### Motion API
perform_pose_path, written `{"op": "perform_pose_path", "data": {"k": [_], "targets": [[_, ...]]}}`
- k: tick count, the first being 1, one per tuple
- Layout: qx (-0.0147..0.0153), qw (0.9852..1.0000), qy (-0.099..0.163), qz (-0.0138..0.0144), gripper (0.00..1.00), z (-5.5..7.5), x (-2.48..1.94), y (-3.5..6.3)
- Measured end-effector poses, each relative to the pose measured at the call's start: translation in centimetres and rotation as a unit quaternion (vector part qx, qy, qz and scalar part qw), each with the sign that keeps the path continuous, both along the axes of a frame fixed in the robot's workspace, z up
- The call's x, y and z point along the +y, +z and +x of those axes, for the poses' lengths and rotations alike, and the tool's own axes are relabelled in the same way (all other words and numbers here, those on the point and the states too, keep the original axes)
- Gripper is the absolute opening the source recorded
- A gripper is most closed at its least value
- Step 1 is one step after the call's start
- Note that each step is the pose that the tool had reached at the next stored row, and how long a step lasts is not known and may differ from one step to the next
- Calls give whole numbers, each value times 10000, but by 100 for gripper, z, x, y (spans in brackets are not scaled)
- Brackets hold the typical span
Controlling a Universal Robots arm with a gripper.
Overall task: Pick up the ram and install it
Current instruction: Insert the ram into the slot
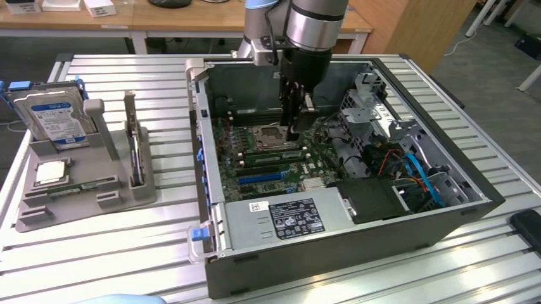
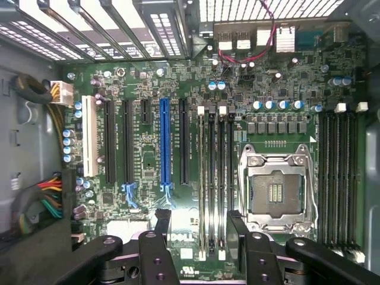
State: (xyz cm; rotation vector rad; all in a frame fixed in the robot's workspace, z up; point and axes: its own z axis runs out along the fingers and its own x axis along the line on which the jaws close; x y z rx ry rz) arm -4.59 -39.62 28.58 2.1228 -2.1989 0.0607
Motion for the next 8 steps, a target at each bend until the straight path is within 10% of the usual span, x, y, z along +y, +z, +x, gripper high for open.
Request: {"op": "perform_pose_path", "data": {"k": [8], "targets": [[1, 10000, -3, 0, 50, 0, 0, 52]]}}
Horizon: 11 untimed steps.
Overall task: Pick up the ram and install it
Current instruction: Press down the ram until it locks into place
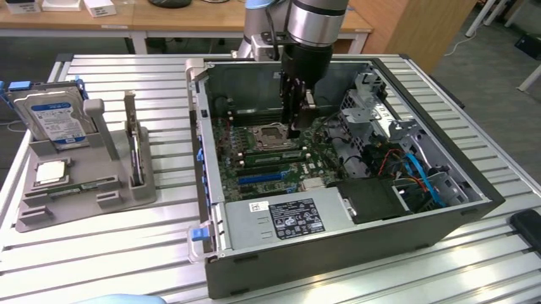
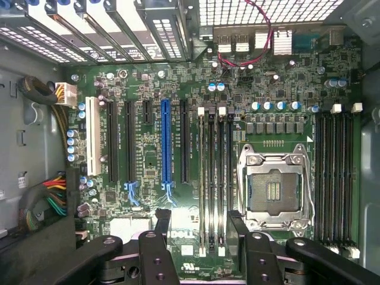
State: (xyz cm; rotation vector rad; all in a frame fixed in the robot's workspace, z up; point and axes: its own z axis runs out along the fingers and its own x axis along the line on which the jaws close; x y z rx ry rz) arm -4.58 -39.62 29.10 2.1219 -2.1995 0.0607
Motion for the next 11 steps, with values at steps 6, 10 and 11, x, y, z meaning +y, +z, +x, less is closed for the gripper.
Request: {"op": "perform_pose_path", "data": {"k": [6, 10, 11], "targets": [[0, 10000, 0, 0, 50, 0, 0, 0], [0, 10000, 0, 0, 50, 0, 0, 0], [0, 10000, 0, 0, 48, 0, 0, 0]]}}
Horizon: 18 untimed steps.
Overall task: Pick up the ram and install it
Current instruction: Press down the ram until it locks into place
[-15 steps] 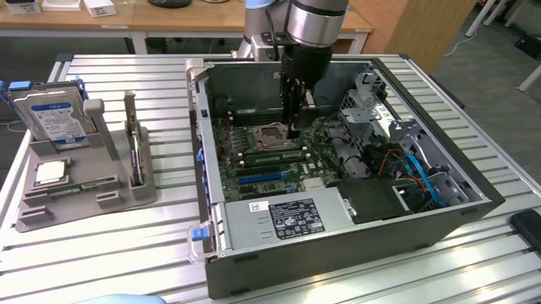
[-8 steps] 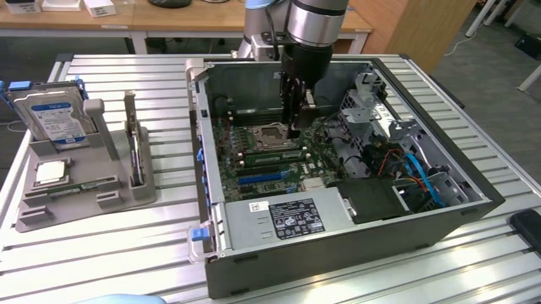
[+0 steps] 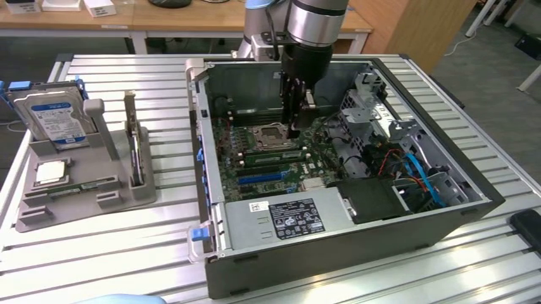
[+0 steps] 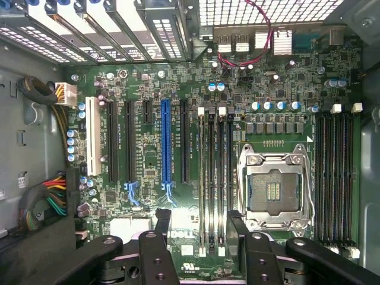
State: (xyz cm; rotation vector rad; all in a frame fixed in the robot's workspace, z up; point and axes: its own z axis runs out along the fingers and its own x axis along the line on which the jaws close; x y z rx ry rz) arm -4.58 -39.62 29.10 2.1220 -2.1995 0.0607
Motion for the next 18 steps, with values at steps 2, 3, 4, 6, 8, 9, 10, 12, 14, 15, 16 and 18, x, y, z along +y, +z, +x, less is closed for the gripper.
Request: {"op": "perform_pose_path", "data": {"k": [2, 3, 4, 6, 8, 9, 10, 12, 14, 15, 16, 18], "targets": [[0, 10000, 0, 0, 42, 0, 0, 0], [0, 10000, 0, 0, 42, 0, 0, 0], [0, 10000, 0, 0, 36, 0, 0, 0], [0, 10000, 0, 0, 24, 0, 0, 0], [0, 10000, 0, 0, 18, 0, 0, 0], [0, 10000, 0, 0, 12, 0, 0, 0], [0, 10000, 0, 0, 12, 0, 0, 0], [0, 10000, 0, 0, 10, 0, 0, 0], [0, 10000, 0, 0, 10, 1, 0, 0], [0, 10000, 0, -1, 10, 8, 0, 0], [-1, 10000, 0, 0, 10, 25, 0, -2], [-9, 10000, 0, 0, 10, 81, 0, -6]]}}
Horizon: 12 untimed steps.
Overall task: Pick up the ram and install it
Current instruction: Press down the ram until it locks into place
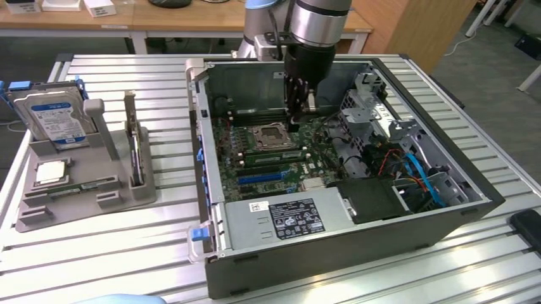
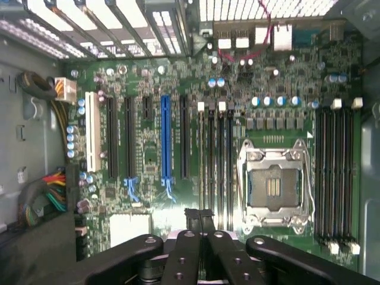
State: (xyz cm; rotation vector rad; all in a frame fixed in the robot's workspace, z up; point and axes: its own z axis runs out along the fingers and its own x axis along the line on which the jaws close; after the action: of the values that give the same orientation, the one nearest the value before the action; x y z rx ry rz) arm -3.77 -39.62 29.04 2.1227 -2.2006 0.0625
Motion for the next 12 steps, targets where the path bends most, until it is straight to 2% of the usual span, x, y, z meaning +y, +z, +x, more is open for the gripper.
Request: {"op": "perform_pose_path", "data": {"k": [8, 12], "targets": [[-43, 10000, 4, -1, 10, 243, 0, -20], [-63, 10000, 5, 0, 10, 256, 0, -67]]}}
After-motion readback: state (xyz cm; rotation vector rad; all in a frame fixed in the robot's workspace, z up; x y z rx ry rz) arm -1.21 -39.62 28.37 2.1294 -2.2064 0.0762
